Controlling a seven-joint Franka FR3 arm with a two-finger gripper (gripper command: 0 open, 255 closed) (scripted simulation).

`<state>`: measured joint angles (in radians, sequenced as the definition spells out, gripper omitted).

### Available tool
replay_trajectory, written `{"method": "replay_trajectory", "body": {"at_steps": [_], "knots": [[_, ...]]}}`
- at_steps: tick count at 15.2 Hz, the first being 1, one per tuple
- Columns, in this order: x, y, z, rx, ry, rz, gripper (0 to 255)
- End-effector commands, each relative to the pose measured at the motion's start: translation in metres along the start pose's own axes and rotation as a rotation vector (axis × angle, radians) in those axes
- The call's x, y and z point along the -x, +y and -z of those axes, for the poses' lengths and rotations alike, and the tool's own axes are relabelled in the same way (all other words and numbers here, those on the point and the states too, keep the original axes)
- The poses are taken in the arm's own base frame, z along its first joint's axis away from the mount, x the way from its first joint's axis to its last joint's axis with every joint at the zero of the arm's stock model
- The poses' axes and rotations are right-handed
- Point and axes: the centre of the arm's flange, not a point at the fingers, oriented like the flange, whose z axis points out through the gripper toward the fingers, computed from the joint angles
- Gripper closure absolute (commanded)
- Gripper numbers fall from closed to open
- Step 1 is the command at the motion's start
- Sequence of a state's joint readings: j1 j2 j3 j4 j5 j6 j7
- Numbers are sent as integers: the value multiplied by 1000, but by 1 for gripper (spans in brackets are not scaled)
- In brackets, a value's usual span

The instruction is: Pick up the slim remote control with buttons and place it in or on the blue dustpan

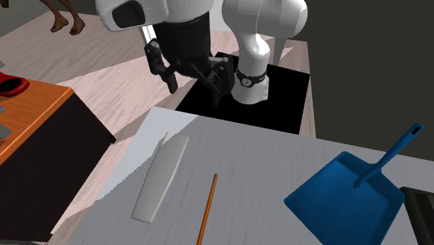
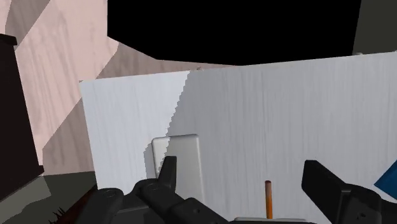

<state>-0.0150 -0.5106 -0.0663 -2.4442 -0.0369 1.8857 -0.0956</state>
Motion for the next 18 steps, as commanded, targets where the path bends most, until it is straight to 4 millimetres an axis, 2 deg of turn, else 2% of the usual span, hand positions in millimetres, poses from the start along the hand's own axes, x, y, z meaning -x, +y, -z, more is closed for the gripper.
{"method": "replay_trajectory", "body": {"at_steps": [1,12,18], "knots": [[-22,6,-16,3,8,21,0],[-126,41,-105,14,41,128,0],[-127,41,-136,14,41,128,0]]}}
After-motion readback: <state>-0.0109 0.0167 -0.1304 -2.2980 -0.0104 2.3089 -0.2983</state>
